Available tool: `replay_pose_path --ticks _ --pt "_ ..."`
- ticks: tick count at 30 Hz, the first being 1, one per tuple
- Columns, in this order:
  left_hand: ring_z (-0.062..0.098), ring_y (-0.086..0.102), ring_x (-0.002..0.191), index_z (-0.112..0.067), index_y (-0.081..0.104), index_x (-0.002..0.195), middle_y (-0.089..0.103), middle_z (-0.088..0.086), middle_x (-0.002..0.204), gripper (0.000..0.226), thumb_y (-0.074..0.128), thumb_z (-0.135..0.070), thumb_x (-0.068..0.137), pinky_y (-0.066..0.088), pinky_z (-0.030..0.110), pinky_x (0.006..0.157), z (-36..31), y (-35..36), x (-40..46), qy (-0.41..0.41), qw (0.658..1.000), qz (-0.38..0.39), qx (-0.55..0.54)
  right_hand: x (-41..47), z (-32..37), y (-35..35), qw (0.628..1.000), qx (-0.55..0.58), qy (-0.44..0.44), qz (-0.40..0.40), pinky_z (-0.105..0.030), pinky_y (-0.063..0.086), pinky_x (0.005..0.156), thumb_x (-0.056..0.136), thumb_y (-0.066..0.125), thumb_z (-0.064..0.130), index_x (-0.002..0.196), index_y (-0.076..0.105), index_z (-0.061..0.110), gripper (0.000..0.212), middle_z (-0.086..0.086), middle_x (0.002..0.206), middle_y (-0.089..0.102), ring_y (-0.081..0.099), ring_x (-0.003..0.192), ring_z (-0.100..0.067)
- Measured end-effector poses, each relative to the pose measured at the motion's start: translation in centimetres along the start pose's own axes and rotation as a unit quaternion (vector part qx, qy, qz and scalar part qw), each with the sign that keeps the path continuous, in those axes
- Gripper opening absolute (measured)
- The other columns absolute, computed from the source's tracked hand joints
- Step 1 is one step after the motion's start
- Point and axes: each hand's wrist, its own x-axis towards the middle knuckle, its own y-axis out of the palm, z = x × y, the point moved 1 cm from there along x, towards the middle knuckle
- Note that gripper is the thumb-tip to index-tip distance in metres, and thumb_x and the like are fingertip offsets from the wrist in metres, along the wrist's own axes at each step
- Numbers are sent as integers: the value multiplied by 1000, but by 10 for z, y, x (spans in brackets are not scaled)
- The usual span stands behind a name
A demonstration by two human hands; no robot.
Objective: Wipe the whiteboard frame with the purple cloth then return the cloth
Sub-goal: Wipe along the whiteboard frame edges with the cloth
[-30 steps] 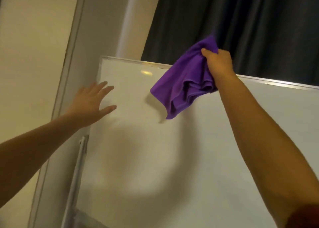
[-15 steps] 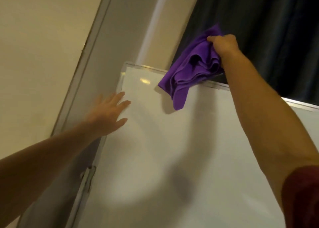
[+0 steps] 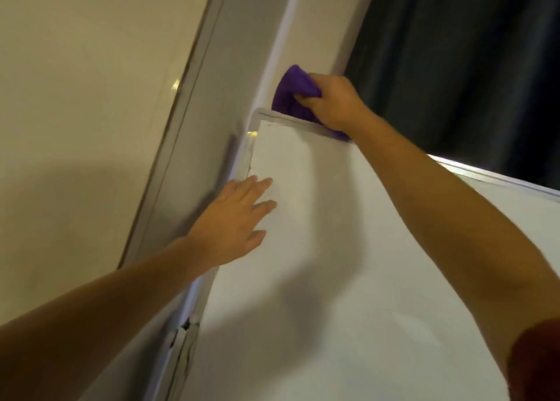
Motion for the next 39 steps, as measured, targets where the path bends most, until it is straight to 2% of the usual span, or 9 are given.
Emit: replay_pose_path --ticks 3,7,13,19,22,24,28,31,39 --pt "33 12 162 -24 44 157 14 6 175 60 49 -47 101 13 48 130 -5 10 -4 12 999 -22 -20 -15 19 20 999 -9 -36 30 -31 47 69 93 53 50 99 61 28 25 8 80 62 56 73 -13" --pt "35 12 162 -23 45 154 17 7 175 58 47 -43 100 21 56 129 -12 18 -10 28 999 -24 -23 -11 28 13 983 147 97 51 -25 42 75 85 33 78 93 73 31 62 17 92 68 61 86 -4" --pt "39 34 155 -21 63 136 44 8 162 49 66 -30 88 33 58 123 -26 24 -1 72 991 -106 -33 34 37 21 990 81 92 65 -21 42 63 90 67 43 86 67 10 33 4 70 60 52 62 -7" --pt "39 40 151 -17 71 126 49 11 159 44 71 -17 82 36 59 121 -21 30 8 125 978 -159 -53 50 34 30 986 19 107 128 -22 44 70 86 63 60 113 62 23 46 8 102 62 58 89 -10" --pt "36 34 156 -20 68 133 43 8 164 48 67 -19 85 33 59 123 -17 37 5 128 978 -152 -61 44 31 30 968 3 141 208 -30 40 87 82 48 78 125 62 26 70 1 122 63 58 104 -19" --pt "36 35 155 -20 67 133 44 9 164 51 69 -18 83 35 60 122 -14 39 3 132 977 -155 -55 40 37 35 951 -5 186 246 -34 39 83 77 31 89 120 67 18 90 -11 116 66 61 96 -28" --pt "42 39 152 -16 71 124 48 12 160 44 73 -17 81 36 63 120 -21 36 4 116 980 -155 -42 32 44 52 973 -178 81 118 -35 37 71 85 20 83 100 66 14 84 -7 89 63 58 84 -29" --pt "42 37 153 -16 70 121 49 13 159 35 67 -22 86 33 62 123 -28 33 14 127 977 -161 -67 23 54 66 959 -281 32 1 -36 38 61 89 23 79 104 58 15 75 -7 80 62 56 71 -30" --pt "38 0 163 -28 23 163 7 6 177 74 36 -69 102 11 65 129 -55 54 36 41 988 -145 -22 28 59 72 964 -266 -25 -14 -38 40 69 99 25 63 119 57 22 56 -8 100 69 64 91 -34"
